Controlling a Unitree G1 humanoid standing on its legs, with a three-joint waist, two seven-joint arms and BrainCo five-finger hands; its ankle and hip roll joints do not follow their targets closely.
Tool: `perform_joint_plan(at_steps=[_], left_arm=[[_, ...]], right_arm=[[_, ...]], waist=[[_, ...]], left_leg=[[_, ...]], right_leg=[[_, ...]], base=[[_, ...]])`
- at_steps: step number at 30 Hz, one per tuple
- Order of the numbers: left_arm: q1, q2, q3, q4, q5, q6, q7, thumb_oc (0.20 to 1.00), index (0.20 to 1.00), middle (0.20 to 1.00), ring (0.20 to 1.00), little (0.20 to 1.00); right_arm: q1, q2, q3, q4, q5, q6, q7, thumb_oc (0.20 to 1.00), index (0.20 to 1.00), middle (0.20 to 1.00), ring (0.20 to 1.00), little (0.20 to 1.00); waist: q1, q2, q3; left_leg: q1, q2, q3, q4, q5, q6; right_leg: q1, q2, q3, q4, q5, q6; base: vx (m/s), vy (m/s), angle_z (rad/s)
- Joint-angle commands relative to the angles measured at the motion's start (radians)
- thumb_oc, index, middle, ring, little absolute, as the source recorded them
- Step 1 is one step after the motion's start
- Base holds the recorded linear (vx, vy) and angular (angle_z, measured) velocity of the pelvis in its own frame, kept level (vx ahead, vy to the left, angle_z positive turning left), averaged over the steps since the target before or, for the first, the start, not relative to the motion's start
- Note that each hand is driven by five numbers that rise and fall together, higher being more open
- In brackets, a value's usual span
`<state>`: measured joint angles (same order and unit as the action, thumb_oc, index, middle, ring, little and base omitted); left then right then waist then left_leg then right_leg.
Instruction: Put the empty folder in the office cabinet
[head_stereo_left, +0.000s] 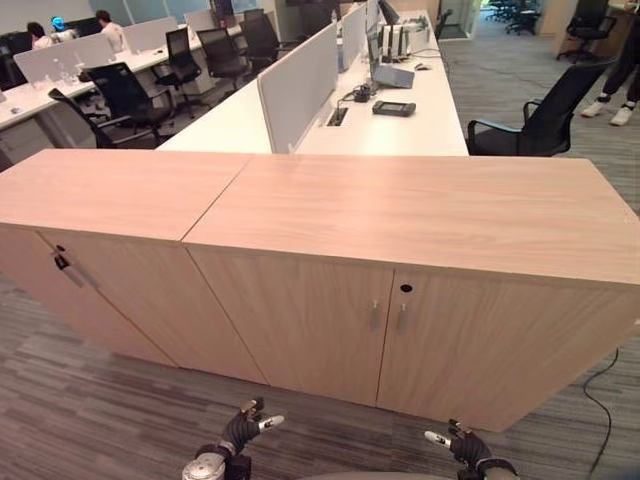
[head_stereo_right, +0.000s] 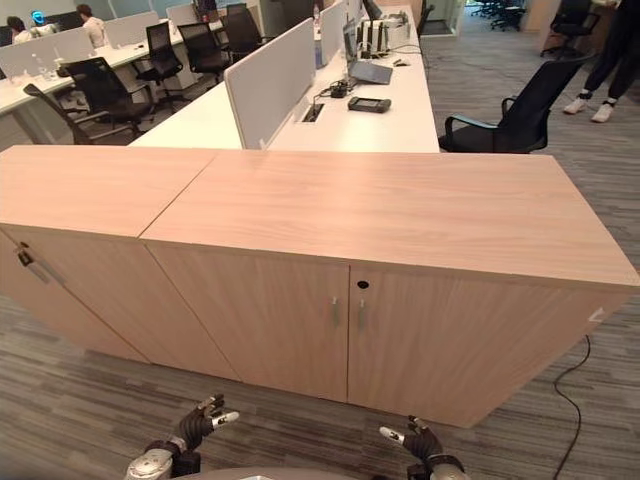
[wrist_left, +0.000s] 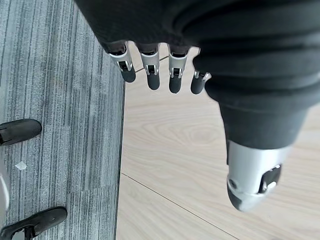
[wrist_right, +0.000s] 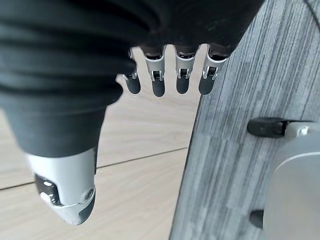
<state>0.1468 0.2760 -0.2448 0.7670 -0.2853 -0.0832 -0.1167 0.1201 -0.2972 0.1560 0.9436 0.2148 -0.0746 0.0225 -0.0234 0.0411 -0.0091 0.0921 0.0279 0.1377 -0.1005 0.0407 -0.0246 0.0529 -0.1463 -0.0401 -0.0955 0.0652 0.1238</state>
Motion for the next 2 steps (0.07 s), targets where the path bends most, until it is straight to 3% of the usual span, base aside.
perform_joint_plan(at_steps=[1, 2], left_arm=[[-0.094, 0.016, 0.007, 0.032, 0.036, -0.045, 0.011, 1.0, 1.0, 1.0, 1.0, 1.0], [-0.097, 0.017, 0.004, 0.033, 0.04, -0.046, 0.016, 1.0, 1.0, 1.0, 1.0, 1.0]], right_arm=[[-0.099, 0.001, 0.027, 0.016, 0.012, -0.027, 0.003, 1.0, 1.0, 1.0, 1.0, 1.0], [-0.11, 0.0, 0.031, 0.022, 0.02, -0.027, 0.002, 1.0, 1.0, 1.0, 1.0, 1.0]], waist=[[-0.001, -0.024, 0.043], [-0.001, -0.026, 0.042]], left_leg=[[0.037, 0.013, -0.007, 0.013, -0.075, -0.031], [0.041, 0.015, -0.002, 0.013, -0.076, -0.03]], right_leg=[[0.031, -0.044, -0.046, 0.013, -0.034, 0.061], [0.028, -0.042, -0.038, 0.015, -0.032, 0.061]], base=[[0.01, -0.004, -0.04], [0.02, -0.006, -0.05]])
